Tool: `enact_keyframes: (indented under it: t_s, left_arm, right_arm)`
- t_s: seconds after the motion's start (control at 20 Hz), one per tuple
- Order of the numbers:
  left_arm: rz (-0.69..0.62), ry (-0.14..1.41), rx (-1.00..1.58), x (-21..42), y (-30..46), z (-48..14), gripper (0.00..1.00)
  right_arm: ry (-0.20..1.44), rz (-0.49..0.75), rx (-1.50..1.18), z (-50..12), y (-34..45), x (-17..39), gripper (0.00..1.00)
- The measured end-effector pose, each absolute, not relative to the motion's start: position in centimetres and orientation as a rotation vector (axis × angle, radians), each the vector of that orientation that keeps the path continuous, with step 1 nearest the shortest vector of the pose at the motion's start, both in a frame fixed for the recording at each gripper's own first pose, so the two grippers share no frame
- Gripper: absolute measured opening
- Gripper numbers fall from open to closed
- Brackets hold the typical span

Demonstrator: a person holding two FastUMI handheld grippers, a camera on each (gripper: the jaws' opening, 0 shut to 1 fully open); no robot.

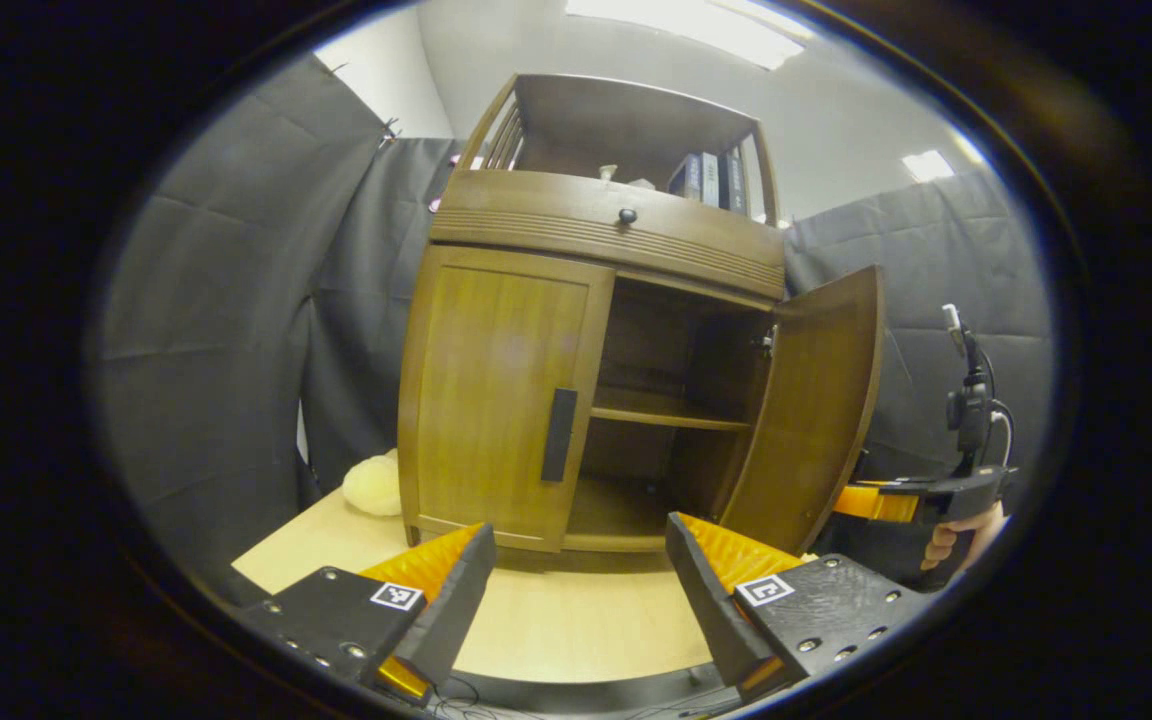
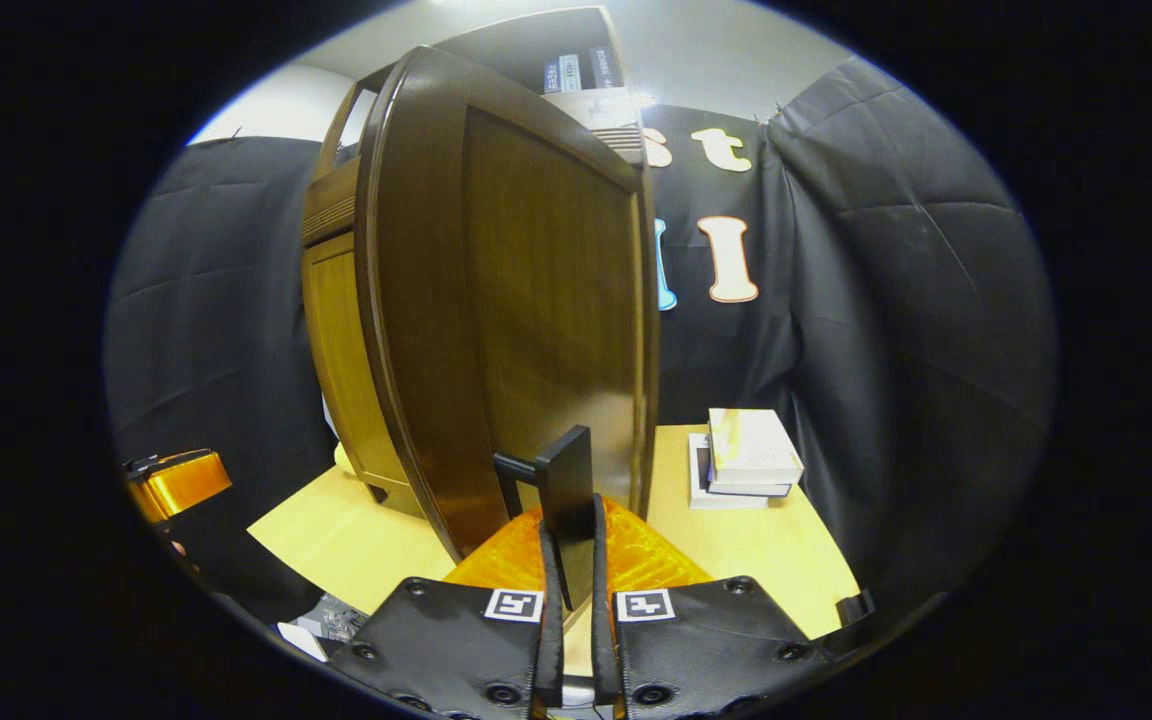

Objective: Open the right door of the double-door shoe cabinet with the right hand, and open the left door with the left hand.

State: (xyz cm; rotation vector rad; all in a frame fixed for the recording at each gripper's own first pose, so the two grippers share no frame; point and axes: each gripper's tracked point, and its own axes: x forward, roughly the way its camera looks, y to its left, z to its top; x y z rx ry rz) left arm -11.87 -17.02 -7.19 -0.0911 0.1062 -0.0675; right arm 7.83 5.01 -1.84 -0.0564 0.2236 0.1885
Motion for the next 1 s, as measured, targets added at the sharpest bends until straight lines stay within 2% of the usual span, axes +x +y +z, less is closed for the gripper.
enact_keyframes:
  t_s: [0.15, 0.3, 0.35, 0.55, 0.7, 0.75, 0.95, 1.0]
  left_arm:
    - [-0.052, 0.12, -0.075, -13.5, -18.9, -7.7, 1.0]
    - [-0.028, 0.13, -0.059, -14.7, -20.7, -8.1, 1.0]
    - [-0.022, 0.13, -0.059, -14.9, -21.1, -7.9, 1.0]
    - [-0.009, 0.121, -0.054, -15.1, -23.1, -7.4, 1.0]
    - [-0.011, 0.121, -0.048, -15.0, -24.5, -7.2, 1.0]
    - [-0.01, 0.122, -0.046, -14.9, -24.8, -7.2, 1.0]
    - [-0.017, 0.128, -0.054, -14.1, -25.4, -7.4, 1.0]
    - [-0.022, 0.13, -0.054, -13.8, -25.1, -7.3, 1.0]
  right_arm:
    - [0.21, 0.205, -0.037, -1.7, 3.9, 8.0, 0.1]
    - [0.207, 0.22, -0.012, -1.7, 3.0, 8.1, 0.12]
    - [0.211, 0.224, 0.004, -1.7, 2.8, 8.1, 0.1]
    - [0.222, 0.236, 0.046, -1.9, 2.4, 8.2, 0.12]
    - [0.235, 0.265, 0.06, -2.1, 2.8, 8.0, 0.08]
    - [0.232, 0.265, 0.054, -2.1, 2.6, 8.0, 0.12]
    - [0.228, 0.254, 0.037, -2.0, 2.2, 7.6, 0.11]
    - [0.23, 0.246, 0.042, -2.1, 2.2, 7.6, 0.15]
